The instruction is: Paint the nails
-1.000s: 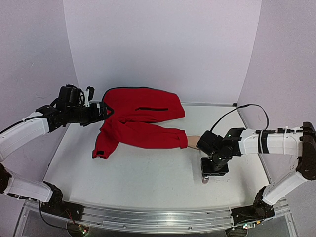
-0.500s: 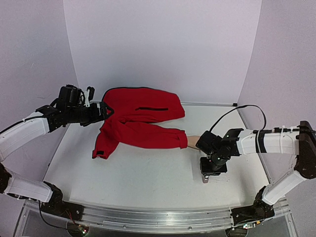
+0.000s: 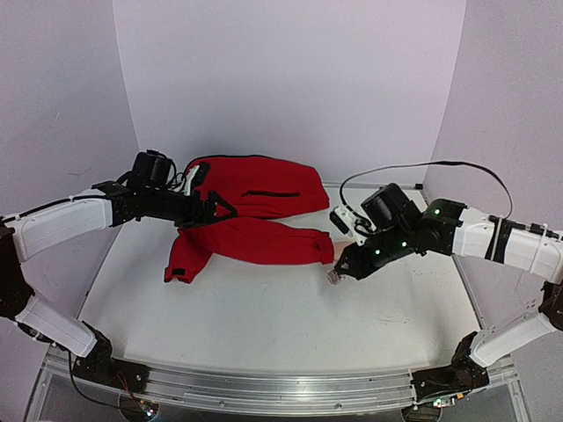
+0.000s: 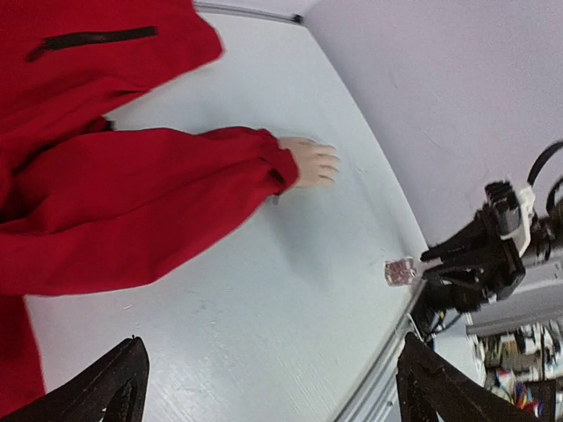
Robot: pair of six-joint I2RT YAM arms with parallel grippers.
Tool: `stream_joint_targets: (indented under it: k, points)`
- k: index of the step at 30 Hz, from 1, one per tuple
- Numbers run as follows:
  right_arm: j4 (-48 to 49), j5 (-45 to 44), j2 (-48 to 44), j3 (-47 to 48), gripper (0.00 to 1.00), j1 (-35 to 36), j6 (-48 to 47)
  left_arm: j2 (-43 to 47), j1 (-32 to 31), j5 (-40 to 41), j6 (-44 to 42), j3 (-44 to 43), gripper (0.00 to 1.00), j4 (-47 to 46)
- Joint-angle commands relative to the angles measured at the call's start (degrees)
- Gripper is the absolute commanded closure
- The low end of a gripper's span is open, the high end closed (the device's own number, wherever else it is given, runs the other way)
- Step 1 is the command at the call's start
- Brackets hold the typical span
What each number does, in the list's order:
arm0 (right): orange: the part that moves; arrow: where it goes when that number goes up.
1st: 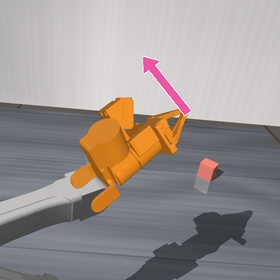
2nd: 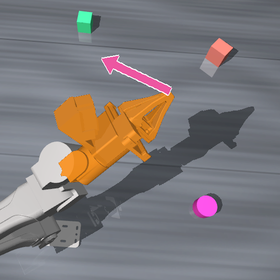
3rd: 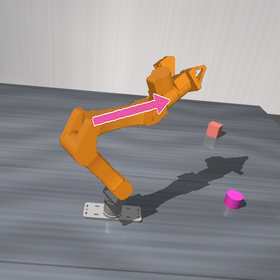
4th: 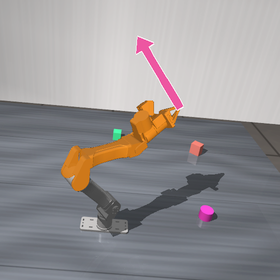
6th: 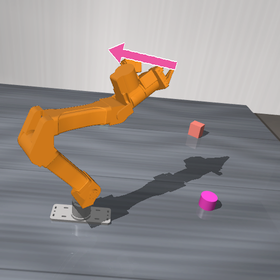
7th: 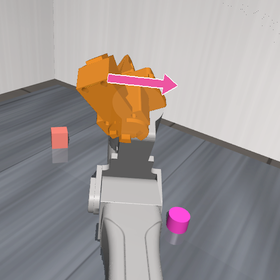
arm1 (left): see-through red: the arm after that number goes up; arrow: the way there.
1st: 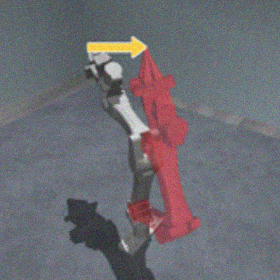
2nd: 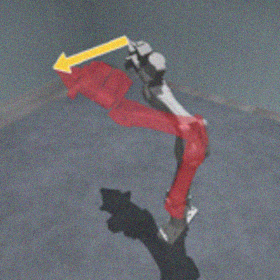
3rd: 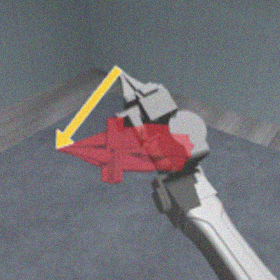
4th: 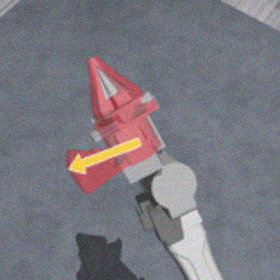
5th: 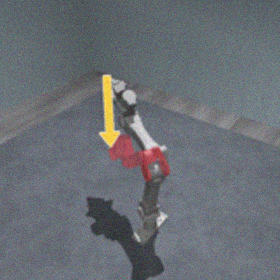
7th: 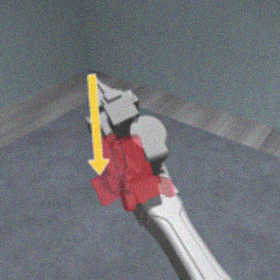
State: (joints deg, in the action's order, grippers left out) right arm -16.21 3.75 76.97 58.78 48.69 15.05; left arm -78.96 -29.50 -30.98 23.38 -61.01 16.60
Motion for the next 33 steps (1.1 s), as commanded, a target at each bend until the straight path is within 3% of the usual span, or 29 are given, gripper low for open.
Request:
stream_joint_targets:
  k: [1,7,12,20,33]
  points:
    - [3.99,17.35,3.29,8.53,1.00,-1.27,-15.47,-5.78,-3.75,-18.88,-6.06,-6.98,0.01,-4.54]
    - [3.94,29.43,12.13,19.86,1.00,-2.06,-18.88,-11.37,-10.02,-29.24,-11.99,-11.29,0.02,-4.73]
    - [3.99,36.02,16.17,25.37,1.00,-2.24,-18.87,-15.24,-12.39,-35.00,-13.07,-14.07,0.11,-4.78]
    - [4.12,35.71,16.45,26.44,1.00,-2.37,-18.35,-16.36,-13.48,-37.36,-14.39,-14.06,0.24,-4.82]
    - [4.96,36.25,16.31,27.42,1.00,-2.84,-16.92,-14.69,-14.12,-33.78,-16.21,-11.28,0.45,-4.74]
